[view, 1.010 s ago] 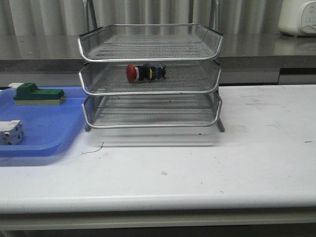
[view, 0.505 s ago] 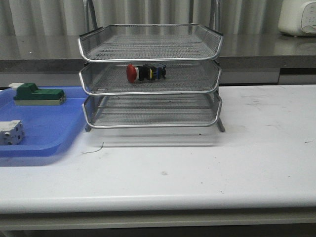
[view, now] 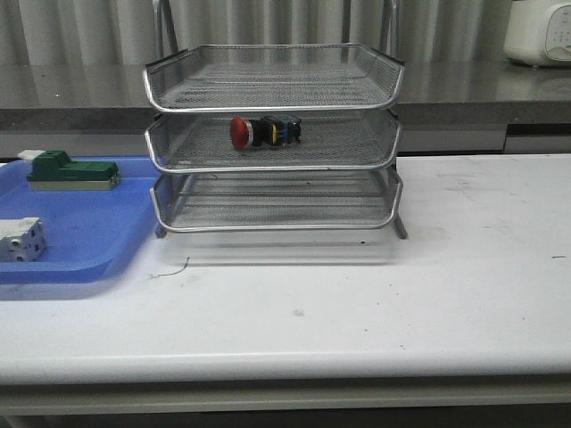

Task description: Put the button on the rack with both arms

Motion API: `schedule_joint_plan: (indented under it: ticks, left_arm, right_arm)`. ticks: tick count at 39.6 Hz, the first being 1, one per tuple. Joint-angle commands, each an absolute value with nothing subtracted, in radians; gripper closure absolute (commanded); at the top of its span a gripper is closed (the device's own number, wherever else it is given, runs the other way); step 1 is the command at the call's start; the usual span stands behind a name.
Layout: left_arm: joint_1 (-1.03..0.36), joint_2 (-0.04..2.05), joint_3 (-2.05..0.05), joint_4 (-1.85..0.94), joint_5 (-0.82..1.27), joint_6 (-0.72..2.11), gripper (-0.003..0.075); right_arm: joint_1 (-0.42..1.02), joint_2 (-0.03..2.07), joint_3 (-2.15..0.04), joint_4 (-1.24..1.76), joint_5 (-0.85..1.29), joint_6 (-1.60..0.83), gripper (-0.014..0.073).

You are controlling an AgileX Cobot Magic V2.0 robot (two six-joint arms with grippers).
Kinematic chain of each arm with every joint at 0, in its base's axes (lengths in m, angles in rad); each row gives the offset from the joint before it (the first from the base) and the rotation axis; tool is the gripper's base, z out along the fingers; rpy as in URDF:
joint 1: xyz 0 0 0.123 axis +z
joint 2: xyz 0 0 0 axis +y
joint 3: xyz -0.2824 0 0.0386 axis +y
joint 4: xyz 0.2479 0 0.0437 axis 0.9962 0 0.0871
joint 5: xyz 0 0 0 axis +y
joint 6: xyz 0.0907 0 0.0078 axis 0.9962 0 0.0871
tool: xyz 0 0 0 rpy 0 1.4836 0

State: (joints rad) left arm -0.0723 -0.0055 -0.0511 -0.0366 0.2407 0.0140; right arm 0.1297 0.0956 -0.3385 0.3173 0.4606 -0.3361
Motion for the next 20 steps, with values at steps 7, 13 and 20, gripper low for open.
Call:
schedule_joint_plan:
  ticks: [7, 13, 20]
  left_arm:
    - [-0.054, -0.028, 0.016, -0.034, 0.065, 0.000, 0.0739]
    - [-0.054, -0.028, 0.016, -0.034, 0.065, 0.000, 0.0739]
    - [-0.054, -0.028, 0.016, -0.034, 0.065, 0.000, 0.0739]
  right_arm:
    - [0.125, 0.108, -0.362, 0.317, 0.398, -0.341, 0.0703]
    - [0.125, 0.108, -0.362, 0.317, 0.398, -0.341, 0.0703]
    - [0.125, 0.108, -0.362, 0.317, 0.398, -0.341, 0.0703]
